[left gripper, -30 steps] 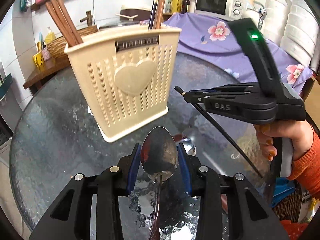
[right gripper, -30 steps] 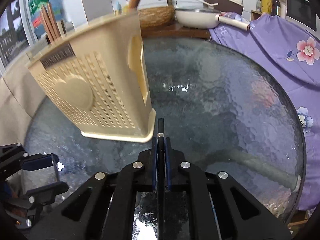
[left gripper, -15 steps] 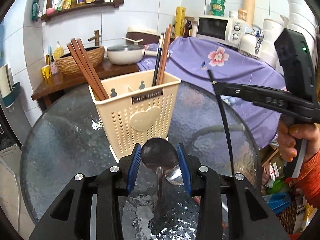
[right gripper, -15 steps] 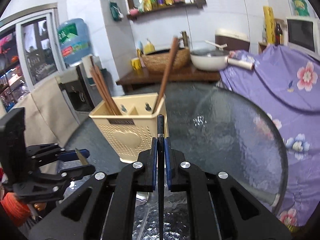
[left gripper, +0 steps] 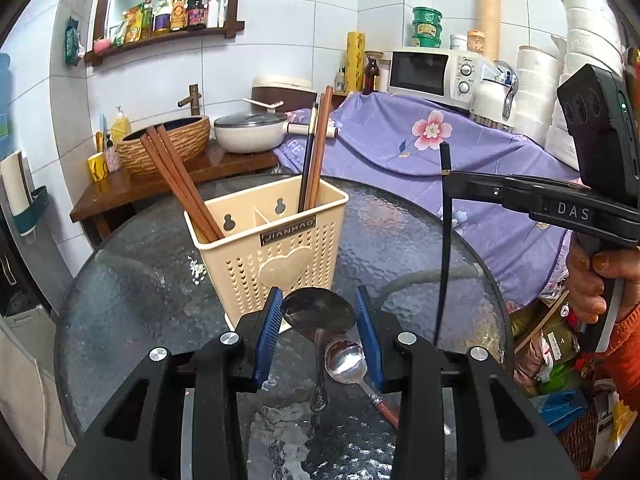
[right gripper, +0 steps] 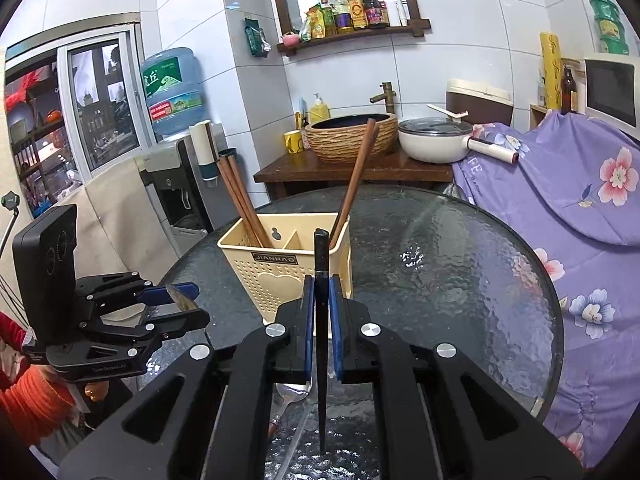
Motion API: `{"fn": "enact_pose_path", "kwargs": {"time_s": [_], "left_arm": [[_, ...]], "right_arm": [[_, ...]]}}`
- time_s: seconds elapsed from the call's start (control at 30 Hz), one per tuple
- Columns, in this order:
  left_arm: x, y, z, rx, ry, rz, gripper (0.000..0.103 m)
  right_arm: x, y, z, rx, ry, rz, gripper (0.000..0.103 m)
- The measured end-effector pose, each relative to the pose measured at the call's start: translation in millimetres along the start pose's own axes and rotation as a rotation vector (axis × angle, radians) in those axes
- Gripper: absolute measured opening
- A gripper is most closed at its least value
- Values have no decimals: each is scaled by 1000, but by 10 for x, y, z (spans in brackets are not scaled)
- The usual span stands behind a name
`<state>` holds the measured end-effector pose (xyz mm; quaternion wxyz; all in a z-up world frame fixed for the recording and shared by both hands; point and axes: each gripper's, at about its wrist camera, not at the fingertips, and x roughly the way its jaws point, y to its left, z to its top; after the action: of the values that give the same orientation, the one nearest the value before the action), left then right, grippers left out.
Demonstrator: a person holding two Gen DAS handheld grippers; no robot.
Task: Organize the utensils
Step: 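Lift the spoon with the left gripper while the right gripper lifts the black chopstick over the holder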
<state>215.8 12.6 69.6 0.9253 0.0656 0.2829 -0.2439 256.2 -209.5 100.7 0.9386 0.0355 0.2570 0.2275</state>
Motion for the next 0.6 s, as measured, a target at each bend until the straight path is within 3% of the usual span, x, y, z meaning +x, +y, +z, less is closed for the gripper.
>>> {"fn": "enact_pose_path", "kwargs": {"time_s": [0.4, 0.6], "left_arm": [[-53, 94, 211, -50, -17, -20, 36], [-124, 150, 445, -58, -44, -15, 36]], "right_arm": [[-157, 59, 200, -32, -32, 15, 8], [-204, 70, 461, -41, -33, 38, 8]]}}
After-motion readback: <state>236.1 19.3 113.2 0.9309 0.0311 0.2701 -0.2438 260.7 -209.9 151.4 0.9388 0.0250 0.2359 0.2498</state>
